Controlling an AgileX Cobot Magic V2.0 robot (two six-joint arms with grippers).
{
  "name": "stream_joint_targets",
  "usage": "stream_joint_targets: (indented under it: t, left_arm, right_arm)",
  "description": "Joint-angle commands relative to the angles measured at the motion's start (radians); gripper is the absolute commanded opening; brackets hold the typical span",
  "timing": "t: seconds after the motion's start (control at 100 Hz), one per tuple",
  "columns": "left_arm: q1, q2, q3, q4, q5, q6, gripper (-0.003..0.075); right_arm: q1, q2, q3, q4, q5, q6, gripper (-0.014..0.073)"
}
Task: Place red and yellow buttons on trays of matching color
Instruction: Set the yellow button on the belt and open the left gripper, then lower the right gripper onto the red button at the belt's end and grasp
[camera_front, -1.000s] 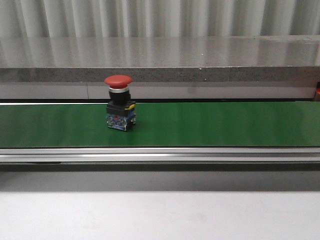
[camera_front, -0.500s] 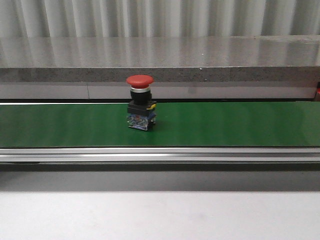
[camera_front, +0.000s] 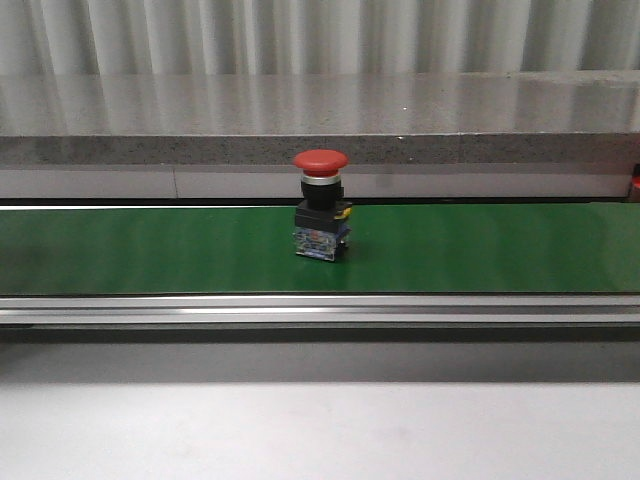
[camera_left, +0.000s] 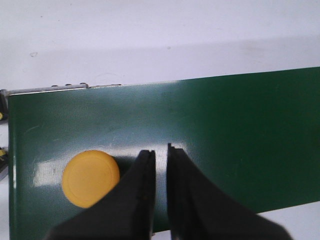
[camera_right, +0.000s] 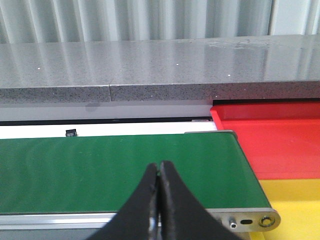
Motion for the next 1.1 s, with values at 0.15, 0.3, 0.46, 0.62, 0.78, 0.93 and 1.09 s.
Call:
stream_joint_targets:
  t: [0.15,0.3,0.46,0.62,0.78,0.93,1.09]
  left_arm:
    - [-0.039,-0.212,0.157,-0.008,-0.198,0.010,-0.0020]
    - [-0.039,-0.353,0.272,-0.008,-0.244,0.029,-0.0020]
    - [-0.039,-0.507,0.372,-0.011,-0.246,0.029,-0.0020]
    - [-0.039,-0.657,0.452,-0.011,-0.236,0.029,-0.0020]
    - [-0.039,-0.758,0.515,-0.011,-0.238,0.029,-0.0020]
    - [-0.039,-0.778,0.537,-0.011,-0.238,0.029,-0.0020]
    - [-0.039,-0.778,0.537,-0.011,-0.257,0.029,-0.0020]
  right_arm:
    - [-0.007,-0.013,0.002,-0.010,-0.073,-0.001,-0.0066]
    - [-0.007,-0.013,0.002,-0.010,-0.073,-0.001,-0.0066]
    - [-0.007,-0.013,0.002,-0.010,-0.073,-0.001,-0.0066]
    - [-0.007,-0.013,0.002,-0.010,-0.096,-0.001,-0.0066]
    - [-0.004,-0.013,-0.014,-0.010,-0.113,-0.001,-0.0066]
    - [-0.003,0.035,-0.105,-0.010,0.038,-0.001,-0.0066]
    - [-0.003,0.170,-0.269,-0.010,0.210,-0.001,-0.0066]
